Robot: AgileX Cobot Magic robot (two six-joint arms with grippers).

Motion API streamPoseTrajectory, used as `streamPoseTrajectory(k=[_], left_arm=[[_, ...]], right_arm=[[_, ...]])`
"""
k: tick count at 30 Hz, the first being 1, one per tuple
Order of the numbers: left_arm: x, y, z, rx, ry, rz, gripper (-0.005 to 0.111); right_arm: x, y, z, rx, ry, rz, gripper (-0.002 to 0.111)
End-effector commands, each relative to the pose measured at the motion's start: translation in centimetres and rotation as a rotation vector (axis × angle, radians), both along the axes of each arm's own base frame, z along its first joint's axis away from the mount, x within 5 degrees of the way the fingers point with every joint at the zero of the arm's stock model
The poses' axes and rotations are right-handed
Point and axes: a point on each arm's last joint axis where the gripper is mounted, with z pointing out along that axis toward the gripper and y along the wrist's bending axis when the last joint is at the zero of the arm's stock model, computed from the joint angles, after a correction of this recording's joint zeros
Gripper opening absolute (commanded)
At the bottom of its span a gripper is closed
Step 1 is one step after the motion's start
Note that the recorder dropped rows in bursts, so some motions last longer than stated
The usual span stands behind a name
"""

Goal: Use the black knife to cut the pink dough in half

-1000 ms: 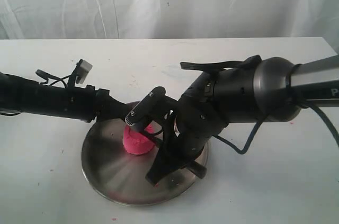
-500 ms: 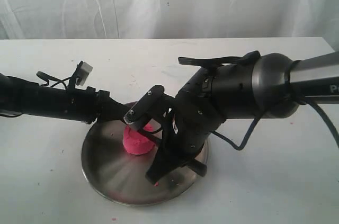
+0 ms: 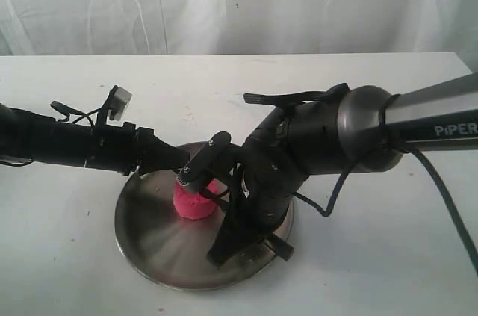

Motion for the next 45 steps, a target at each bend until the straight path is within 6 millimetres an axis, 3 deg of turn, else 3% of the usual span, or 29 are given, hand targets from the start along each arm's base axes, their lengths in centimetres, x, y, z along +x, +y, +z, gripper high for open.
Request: streamPoseTrajectory(k=[1, 13, 20, 28, 32, 40, 45], left_arm=[[-0.3, -0.1, -0.5, 0.026, -0.003, -0.026, 0.000], [-0.7, 0.2, -1.6, 0.097, 0.019, -0.004, 0.000], [0.2, -0.1, 2.4, 0.060, -0.073, -0.103, 0.000], [0.4, 1.2, 6.5, 0.350, -0.029, -0.127, 0.000], [0.5, 0.9, 6.3, 0.382, -0.042, -0.135, 0.000], [0.3, -1.8, 4.8, 0.506, -0.059, -0.169, 0.000], [0.3, -1.9, 4.8, 0.514, -0.066, -0.168, 0.000]], right_arm=[[0.1, 0.3, 0.2, 0.012, -0.009, 0.006, 0.007], [0.5, 0.6, 2.0, 0.045, -0.043, 0.004, 0.007], [0.4, 0.6, 2.0, 0.045, -0.041, 0.003, 0.007], [0.5, 0.7, 2.0, 0.047, -0.042, 0.003, 0.007], [0.5, 0.7, 2.0, 0.049, -0.043, 0.003, 0.007], [0.4, 0.6, 2.0, 0.042, -0.039, 0.002, 0.007], [0.4, 0.6, 2.0, 0.042, -0.039, 0.002, 0.007]])
